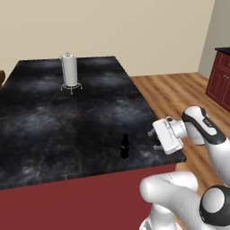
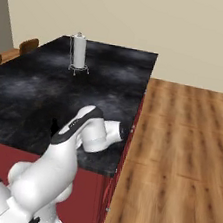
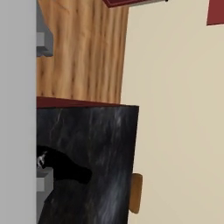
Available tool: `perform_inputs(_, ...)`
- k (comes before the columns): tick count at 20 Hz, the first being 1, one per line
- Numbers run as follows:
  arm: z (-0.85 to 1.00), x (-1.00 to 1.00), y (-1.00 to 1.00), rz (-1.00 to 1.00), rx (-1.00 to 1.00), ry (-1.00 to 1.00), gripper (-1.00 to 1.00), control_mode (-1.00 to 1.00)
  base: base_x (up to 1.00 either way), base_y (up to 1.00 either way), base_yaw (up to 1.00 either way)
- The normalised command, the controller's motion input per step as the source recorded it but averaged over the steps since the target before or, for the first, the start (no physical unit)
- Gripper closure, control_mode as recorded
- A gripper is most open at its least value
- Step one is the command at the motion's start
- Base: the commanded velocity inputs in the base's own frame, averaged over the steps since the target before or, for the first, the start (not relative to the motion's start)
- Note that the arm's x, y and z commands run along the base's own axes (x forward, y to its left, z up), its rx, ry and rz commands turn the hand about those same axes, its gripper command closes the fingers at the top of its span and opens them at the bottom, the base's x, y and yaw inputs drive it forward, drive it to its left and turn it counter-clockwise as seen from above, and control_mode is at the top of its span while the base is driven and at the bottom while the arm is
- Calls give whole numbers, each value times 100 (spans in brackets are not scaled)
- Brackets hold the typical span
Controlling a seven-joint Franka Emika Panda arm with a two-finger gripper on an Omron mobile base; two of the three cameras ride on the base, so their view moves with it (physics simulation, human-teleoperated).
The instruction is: Pick the bottled drink from the counter and place it in the open cabinet.
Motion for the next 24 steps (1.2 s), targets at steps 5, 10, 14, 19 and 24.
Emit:
perform_inputs(5,-20,33,32,0,0,0,-100,-100,0,0,0)
perform_inputs(10,-18,24,30,0,0,0,-100,-100,0,0,0)
perform_inputs(14,-16,18,27,0,0,0,-100,-100,0,0,0)
perform_inputs(19,-16,28,34,0,0,0,-100,-100,0,0,0)
perform_inputs(24,-12,31,26,0,0,0,-100,-100,0,0,0)
